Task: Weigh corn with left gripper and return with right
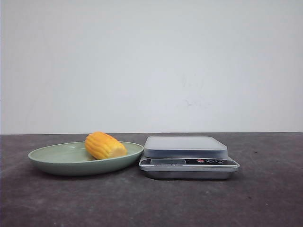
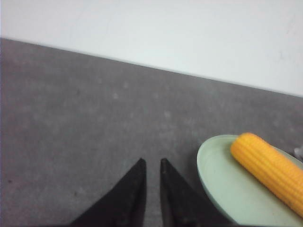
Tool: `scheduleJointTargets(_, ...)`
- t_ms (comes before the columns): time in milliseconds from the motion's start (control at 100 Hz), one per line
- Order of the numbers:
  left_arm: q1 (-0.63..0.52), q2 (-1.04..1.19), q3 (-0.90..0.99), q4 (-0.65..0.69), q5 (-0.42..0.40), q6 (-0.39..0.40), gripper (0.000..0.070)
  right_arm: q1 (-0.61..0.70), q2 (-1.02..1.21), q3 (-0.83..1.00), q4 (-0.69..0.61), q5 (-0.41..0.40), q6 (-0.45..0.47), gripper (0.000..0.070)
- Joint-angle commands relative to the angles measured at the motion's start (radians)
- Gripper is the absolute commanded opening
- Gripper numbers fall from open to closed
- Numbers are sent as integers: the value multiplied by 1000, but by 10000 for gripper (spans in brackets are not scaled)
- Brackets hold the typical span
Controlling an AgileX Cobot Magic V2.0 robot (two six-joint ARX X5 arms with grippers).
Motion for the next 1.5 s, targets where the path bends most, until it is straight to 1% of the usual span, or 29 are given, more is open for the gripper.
scheduleJointTargets(0, -4, -3, -18, 6, 4, 5, 11, 11, 2, 16, 11, 3, 10, 7)
scheduleJointTargets(170, -22, -3, -18, -6, 5, 31, 11, 11, 2, 16, 11, 3, 10, 7)
scheduleJointTargets(340, -39, -3, -18, -86, 4, 38, 11, 11, 2, 16, 11, 3, 10, 6)
scheduleJointTargets(1340, -38, -3, -18, -85, 4, 38, 11, 11, 2, 16, 11, 3, 11, 6)
scheduleJointTargets(1380, -38, -3, -18, -85, 4, 38, 11, 11, 2, 16, 10, 3, -3, 6)
scheduleJointTargets(1450, -38, -3, -18, -85, 4, 38, 11, -24, -1, 16, 11, 0, -15, 7)
scheduleJointTargets(1490, -38, -3, -18, -85, 4, 38, 11, -64, -6, 14, 11, -25, -23, 7)
